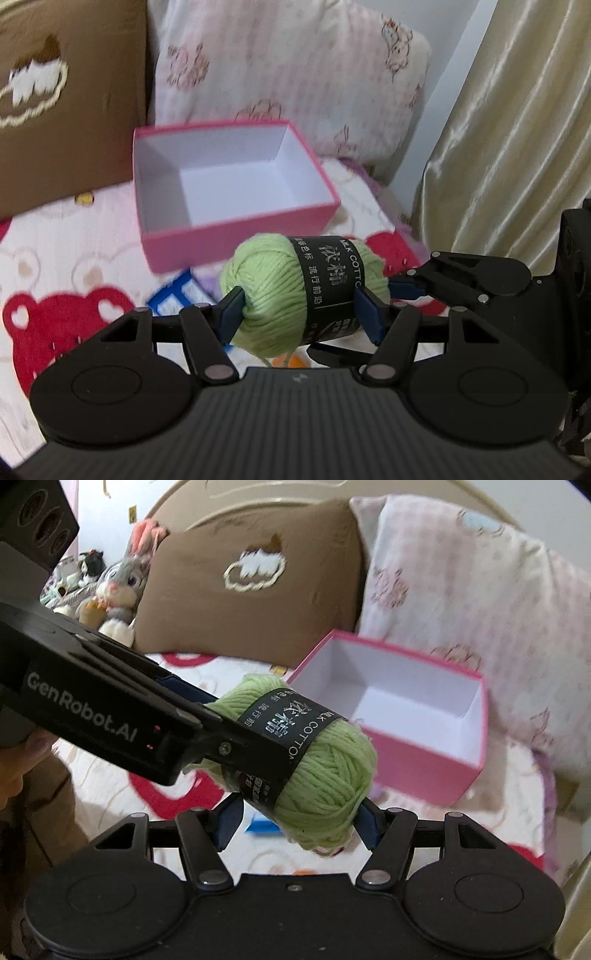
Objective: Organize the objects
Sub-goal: 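Lift the yarn skein with the left tool and lower it into the pink box, then open the left tool to release the yarn and withdraw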
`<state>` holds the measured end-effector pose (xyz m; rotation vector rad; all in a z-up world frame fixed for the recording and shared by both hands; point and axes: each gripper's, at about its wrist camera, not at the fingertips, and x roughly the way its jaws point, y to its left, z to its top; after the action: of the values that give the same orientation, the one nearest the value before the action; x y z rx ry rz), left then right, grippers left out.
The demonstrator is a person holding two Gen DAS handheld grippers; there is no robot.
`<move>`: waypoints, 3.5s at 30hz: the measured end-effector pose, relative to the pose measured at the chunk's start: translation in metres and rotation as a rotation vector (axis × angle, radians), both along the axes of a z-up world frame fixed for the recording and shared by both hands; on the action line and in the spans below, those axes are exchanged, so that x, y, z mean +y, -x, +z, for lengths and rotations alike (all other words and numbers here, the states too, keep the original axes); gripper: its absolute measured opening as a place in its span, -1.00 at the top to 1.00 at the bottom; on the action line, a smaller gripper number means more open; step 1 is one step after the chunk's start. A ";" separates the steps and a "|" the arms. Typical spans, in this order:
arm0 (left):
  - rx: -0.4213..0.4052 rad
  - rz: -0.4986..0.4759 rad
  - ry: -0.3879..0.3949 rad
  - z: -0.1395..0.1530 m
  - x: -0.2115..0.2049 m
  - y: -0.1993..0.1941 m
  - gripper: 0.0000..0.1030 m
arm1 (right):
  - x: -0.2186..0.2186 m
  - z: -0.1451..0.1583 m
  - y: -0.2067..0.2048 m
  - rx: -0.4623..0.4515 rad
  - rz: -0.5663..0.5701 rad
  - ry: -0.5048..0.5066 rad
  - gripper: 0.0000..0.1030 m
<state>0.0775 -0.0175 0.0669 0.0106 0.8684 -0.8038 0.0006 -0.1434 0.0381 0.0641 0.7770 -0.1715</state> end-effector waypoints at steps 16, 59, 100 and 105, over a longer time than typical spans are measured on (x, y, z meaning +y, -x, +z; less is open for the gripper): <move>-0.027 0.048 0.030 0.001 -0.056 -0.110 -0.21 | -0.086 -0.001 -0.077 -0.010 -0.034 0.033 -0.32; 0.297 0.248 0.077 -0.151 -0.144 -0.284 0.42 | -0.189 -0.130 -0.214 0.239 -0.200 0.212 0.10; 0.062 0.099 -0.288 0.010 -0.085 -0.103 -0.28 | -0.113 0.002 -0.049 0.132 -0.071 -0.009 -0.33; 0.045 0.078 -0.285 0.023 -0.071 -0.075 -0.35 | -0.099 0.016 -0.026 0.146 -0.060 0.006 -0.38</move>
<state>0.1529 -0.0887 0.0896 0.2095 1.0146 -0.6041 0.0268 -0.2428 0.0538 0.0703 0.9205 -0.2373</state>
